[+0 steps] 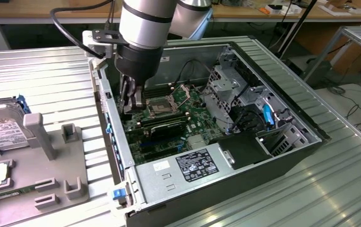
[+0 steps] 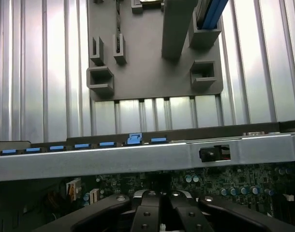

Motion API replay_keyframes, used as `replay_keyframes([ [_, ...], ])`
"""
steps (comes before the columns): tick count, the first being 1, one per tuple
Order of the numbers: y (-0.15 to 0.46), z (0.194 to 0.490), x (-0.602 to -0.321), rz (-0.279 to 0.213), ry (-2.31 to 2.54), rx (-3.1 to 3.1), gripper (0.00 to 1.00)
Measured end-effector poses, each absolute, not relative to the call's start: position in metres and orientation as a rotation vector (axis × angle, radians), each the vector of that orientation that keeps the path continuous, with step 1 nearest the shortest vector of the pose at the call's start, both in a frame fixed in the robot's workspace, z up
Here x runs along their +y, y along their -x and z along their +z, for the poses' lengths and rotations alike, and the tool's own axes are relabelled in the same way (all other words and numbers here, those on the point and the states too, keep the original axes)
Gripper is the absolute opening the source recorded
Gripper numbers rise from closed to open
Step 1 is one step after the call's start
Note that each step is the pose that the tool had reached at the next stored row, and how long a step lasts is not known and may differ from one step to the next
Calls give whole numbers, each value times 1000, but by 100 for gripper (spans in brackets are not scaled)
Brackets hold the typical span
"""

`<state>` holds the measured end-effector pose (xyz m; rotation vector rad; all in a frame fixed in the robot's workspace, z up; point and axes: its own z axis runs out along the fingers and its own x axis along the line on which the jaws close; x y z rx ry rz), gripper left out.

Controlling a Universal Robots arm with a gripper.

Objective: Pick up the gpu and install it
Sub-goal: 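Press down on the gpu until it lock into place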

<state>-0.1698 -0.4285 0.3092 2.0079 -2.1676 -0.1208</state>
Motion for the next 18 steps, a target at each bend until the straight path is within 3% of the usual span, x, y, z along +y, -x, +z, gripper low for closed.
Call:
replay_keyframes([
  [18, 170, 306, -439, -115, -1999, -2160, 11],
])
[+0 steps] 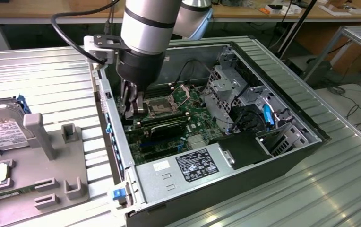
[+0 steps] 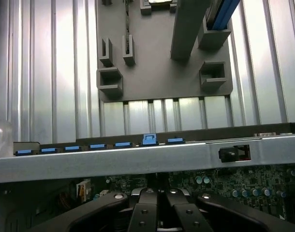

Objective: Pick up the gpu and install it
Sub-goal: 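Press down on the gpu until it lock into place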

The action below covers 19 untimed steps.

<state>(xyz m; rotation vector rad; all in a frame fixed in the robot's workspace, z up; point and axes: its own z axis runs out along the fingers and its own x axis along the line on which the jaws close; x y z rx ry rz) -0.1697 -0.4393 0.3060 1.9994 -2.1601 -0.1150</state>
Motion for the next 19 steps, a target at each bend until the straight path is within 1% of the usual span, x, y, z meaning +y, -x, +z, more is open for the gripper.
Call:
replay_keyframes([
  [4, 171, 307, -439, -122, -1993, -2157, 11],
  [19, 171, 303, -437, -121, -1990, -2156, 11],
])
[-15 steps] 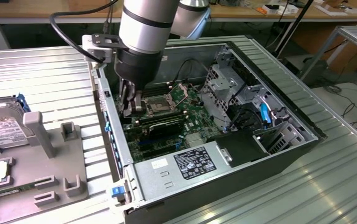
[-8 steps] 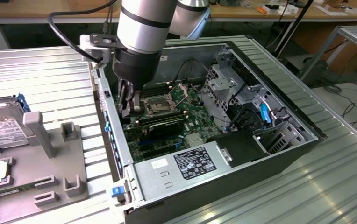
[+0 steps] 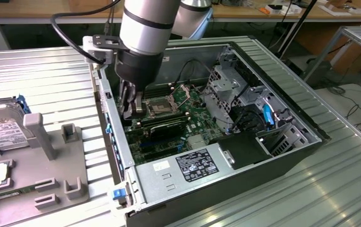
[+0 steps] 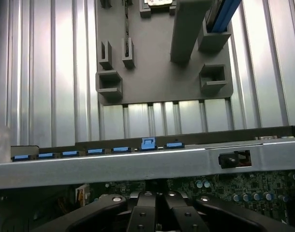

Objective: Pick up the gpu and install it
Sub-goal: 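Press down on the gpu until it lock into place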

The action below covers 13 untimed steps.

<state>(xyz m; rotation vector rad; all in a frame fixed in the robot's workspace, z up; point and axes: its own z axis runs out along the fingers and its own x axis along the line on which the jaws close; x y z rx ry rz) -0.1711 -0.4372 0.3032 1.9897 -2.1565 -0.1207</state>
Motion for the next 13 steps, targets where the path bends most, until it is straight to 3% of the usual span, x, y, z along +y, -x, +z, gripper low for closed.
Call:
replay_keyframes([
  [13, 166, 311, -432, -133, -1983, -2151, 11],
])
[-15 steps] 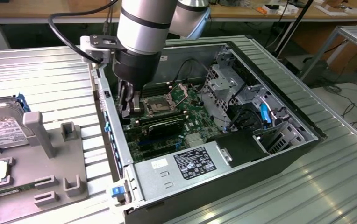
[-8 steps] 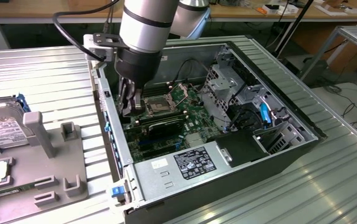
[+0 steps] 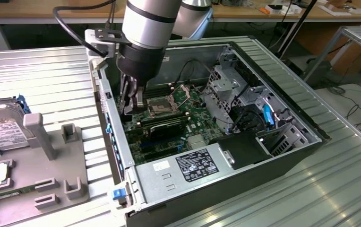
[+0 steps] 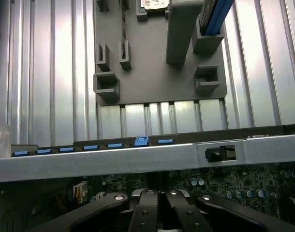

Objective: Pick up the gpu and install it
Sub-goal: 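Press down on the gpu until it lock into place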

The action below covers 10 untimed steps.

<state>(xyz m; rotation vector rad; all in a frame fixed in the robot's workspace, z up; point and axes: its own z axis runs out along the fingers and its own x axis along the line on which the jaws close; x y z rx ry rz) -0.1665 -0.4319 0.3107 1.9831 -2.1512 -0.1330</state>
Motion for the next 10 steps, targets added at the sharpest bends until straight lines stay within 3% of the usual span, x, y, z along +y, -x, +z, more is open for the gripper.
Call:
replay_keyframes([
  [10, 172, 311, -442, -128, -1977, -2147, 11],
])
